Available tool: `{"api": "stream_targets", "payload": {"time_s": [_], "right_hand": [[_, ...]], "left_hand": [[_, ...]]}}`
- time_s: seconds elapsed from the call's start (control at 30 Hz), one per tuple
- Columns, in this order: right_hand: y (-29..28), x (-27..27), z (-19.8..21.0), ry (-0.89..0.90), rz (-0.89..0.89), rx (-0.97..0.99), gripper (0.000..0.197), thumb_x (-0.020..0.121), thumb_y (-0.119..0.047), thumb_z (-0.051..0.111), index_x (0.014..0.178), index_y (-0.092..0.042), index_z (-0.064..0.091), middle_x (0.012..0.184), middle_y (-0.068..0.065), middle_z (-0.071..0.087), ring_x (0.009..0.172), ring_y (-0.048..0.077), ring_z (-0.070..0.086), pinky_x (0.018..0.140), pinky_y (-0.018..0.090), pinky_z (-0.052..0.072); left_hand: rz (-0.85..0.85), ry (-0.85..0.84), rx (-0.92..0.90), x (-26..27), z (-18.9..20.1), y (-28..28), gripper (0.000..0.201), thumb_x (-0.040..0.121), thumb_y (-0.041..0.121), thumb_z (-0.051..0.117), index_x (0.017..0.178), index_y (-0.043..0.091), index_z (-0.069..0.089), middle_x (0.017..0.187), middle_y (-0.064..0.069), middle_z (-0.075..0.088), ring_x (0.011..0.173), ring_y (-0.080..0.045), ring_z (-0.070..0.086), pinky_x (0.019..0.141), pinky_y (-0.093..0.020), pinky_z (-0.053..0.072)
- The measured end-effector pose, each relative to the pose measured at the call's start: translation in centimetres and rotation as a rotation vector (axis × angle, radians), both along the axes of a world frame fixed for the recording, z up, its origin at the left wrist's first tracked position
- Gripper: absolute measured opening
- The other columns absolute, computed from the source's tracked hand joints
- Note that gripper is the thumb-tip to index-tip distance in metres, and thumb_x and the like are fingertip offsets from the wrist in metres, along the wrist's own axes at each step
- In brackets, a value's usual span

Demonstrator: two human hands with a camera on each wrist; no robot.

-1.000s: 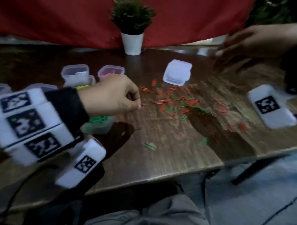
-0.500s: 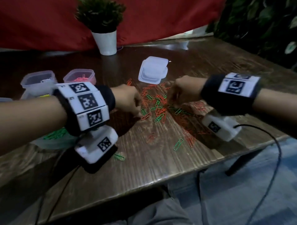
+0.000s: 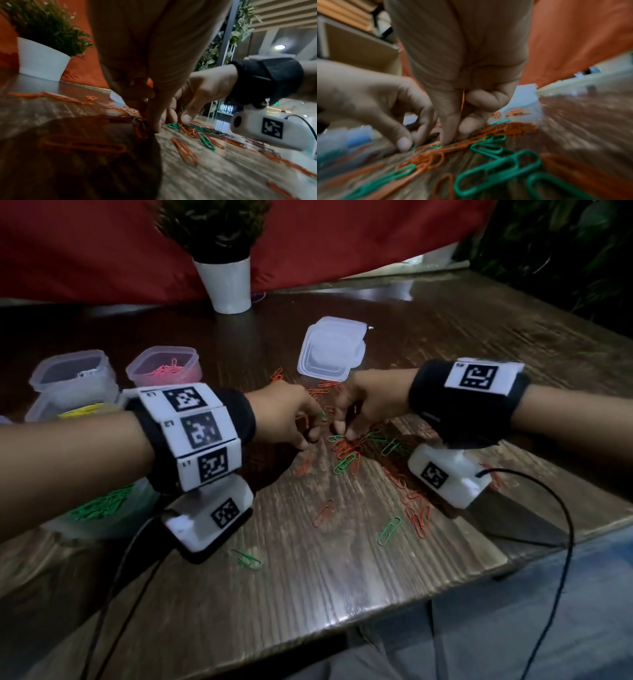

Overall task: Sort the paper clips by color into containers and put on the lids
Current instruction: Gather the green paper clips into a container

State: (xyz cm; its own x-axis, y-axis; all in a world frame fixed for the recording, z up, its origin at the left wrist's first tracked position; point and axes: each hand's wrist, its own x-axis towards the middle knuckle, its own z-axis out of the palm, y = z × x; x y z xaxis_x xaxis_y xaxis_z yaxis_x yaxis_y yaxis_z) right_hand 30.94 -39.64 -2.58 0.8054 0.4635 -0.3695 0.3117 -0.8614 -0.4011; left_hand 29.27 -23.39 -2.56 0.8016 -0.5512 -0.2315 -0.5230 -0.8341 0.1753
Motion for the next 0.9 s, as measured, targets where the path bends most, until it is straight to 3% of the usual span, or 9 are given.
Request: {"api": "stream_targets", "payload": {"time_s": [0.1, 0.17, 0.3, 0.4, 0.47, 0.6, 0.67, 0.77, 0.9], "right_hand": [[-0.7, 0.2, -0.1, 0.06, -0.074, 0.16, 0.018, 0.077, 0.001, 0.069, 0.075, -0.017, 0.067, 0.072, 0.001, 0.063, 0.072, 0.01, 0.055, 0.072, 0.028, 0.042], [-0.6, 0.3, 0.1, 0.013, -0.098, 0.2, 0.015, 0.076, 0.001, 0.07, 0.076, -0.014, 0.067, 0.063, -0.006, 0.062, 0.064, 0.002, 0.054, 0.065, 0.018, 0.043], [0.7, 0.3, 0.0, -0.086, -0.004, -0.02, 0.013, 0.074, -0.01, 0.075, 0.084, -0.015, 0.068, 0.073, -0.004, 0.06, 0.069, 0.007, 0.052, 0.067, 0.02, 0.042], [1.2, 0.1, 0.1, -0.129, 0.055, -0.12, 0.012, 0.077, -0.011, 0.072, 0.085, -0.016, 0.065, 0.068, -0.011, 0.054, 0.062, -0.001, 0.046, 0.057, 0.01, 0.036], [1.0, 0.1, 0.0, -0.122, 0.055, -0.139, 0.008, 0.082, -0.01, 0.067, 0.086, -0.015, 0.063, 0.068, -0.012, 0.051, 0.061, -0.001, 0.044, 0.052, 0.007, 0.034], [-0.3, 0.2, 0.5, -0.052, -0.108, 0.027, 0.02, 0.088, -0.007, 0.058, 0.074, -0.019, 0.052, 0.07, -0.005, 0.052, 0.065, 0.009, 0.046, 0.053, 0.016, 0.037], [-1.1, 0.3, 1.0, 0.007, -0.224, 0.177, 0.024, 0.089, 0.0, 0.052, 0.075, -0.019, 0.046, 0.067, -0.001, 0.053, 0.052, 0.006, 0.048, 0.043, 0.014, 0.037], [-1.6, 0.0, 1.6, 0.056, -0.305, 0.261, 0.024, 0.092, 0.001, 0.039, 0.077, -0.017, 0.046, 0.062, 0.002, 0.048, 0.034, 0.001, 0.043, 0.034, 0.011, 0.032], [0.1, -1.1, 1.0, -0.016, -0.156, 0.041, 0.017, 0.094, -0.019, 0.05, 0.079, -0.014, 0.057, 0.062, -0.004, 0.044, 0.05, 0.007, 0.037, 0.04, 0.014, 0.03]], "left_hand": [[-0.011, 0.042, -0.025, 0.3, -0.3, 0.5, 0.007, 0.081, 0.017, 0.069, 0.088, 0.018, 0.068, 0.078, 0.008, 0.06, 0.078, -0.005, 0.051, 0.059, -0.011, 0.033], [-0.011, 0.046, -0.071, 0.4, -0.4, 0.8, 0.006, 0.081, 0.016, 0.07, 0.084, 0.02, 0.066, 0.079, 0.008, 0.062, 0.077, -0.005, 0.052, 0.062, -0.01, 0.034], [0.012, 0.021, -0.13, 0.6, 0.1, 1.1, 0.011, 0.079, 0.014, 0.071, 0.083, 0.02, 0.062, 0.073, 0.014, 0.057, 0.065, 0.003, 0.048, 0.062, -0.005, 0.034], [0.003, 0.001, -0.065, 0.8, 0.2, 0.8, 0.01, 0.08, 0.014, 0.07, 0.084, 0.019, 0.062, 0.073, 0.011, 0.056, 0.068, -0.004, 0.049, 0.06, -0.011, 0.035], [0.041, -0.061, -0.057, 1.4, 0.3, 0.5, 0.008, 0.082, 0.013, 0.068, 0.085, 0.018, 0.062, 0.077, 0.005, 0.055, 0.078, -0.01, 0.05, 0.068, -0.018, 0.035], [0.071, -0.144, -0.107, 3.0, 0.2, -0.2, 0.016, 0.085, 0.006, 0.061, 0.099, 0.012, 0.067, 0.085, -0.002, 0.059, 0.085, -0.016, 0.053, 0.074, -0.021, 0.038], [0.005, -0.145, -0.075, 3.6, -0.2, -0.7, 0.026, 0.084, 0.005, 0.061, 0.107, 0.015, 0.068, 0.091, -0.006, 0.061, 0.092, -0.021, 0.056, 0.078, -0.024, 0.039], [-0.076, -0.152, 0.007, 3.9, -0.4, -1.5, 0.019, 0.079, 0.014, 0.071, 0.098, 0.014, 0.069, 0.088, -0.005, 0.062, 0.091, -0.019, 0.056, 0.07, -0.022, 0.033], [-0.034, -0.099, 0.04, 4.0, 0.2, -1.4, 0.014, 0.079, 0.02, 0.072, 0.089, 0.012, 0.067, 0.075, 0.004, 0.053, 0.082, -0.012, 0.05, 0.068, -0.019, 0.03]]}}
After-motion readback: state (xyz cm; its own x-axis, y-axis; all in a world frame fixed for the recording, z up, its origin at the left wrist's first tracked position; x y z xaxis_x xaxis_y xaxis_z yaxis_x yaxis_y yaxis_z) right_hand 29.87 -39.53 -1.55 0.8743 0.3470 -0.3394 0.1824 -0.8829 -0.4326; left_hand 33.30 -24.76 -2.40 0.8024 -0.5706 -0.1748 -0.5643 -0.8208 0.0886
